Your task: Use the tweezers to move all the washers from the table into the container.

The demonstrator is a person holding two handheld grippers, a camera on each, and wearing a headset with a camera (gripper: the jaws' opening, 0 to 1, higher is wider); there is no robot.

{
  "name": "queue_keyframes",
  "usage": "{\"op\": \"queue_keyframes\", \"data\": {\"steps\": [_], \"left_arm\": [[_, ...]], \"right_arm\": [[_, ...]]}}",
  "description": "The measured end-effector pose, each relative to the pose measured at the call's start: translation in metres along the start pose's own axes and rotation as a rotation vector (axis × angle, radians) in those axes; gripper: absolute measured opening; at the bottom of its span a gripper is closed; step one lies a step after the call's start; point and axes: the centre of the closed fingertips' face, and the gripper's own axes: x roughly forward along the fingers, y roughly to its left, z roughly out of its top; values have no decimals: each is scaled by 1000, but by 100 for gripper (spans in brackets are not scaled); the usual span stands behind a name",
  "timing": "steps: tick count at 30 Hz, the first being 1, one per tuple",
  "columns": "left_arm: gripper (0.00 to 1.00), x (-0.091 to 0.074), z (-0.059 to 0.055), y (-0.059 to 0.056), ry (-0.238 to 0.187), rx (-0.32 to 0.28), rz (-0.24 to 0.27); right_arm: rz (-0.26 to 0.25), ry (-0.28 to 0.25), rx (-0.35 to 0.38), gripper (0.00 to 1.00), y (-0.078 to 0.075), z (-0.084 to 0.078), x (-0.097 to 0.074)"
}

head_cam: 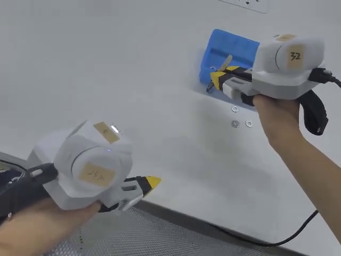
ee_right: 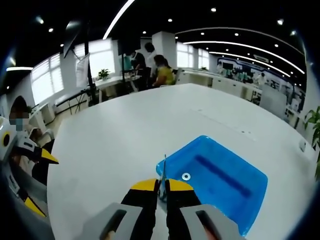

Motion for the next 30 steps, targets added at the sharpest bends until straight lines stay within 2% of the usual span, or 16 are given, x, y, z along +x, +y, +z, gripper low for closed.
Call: {"op": "queue_keyframes", "data": {"steps": [5, 11, 15, 22, 30], "left_arm": [[80, 0, -1, 0, 3, 3, 1], [80, 0, 0, 1, 2, -1, 7], [80, 0, 0, 1, 2, -2, 6], [80, 0, -1, 1, 5, 2, 7], [80, 0, -1, 1, 6, 4, 7]], "right_arm": [[-9, 7, 47, 2, -6, 2, 4], [-17, 8, 119, 3, -5, 1, 3], [4, 5, 162, 3, -4, 1, 4], [2, 16, 103, 3, 2, 1, 3], [4, 20, 115, 3, 1, 2, 6]]}}
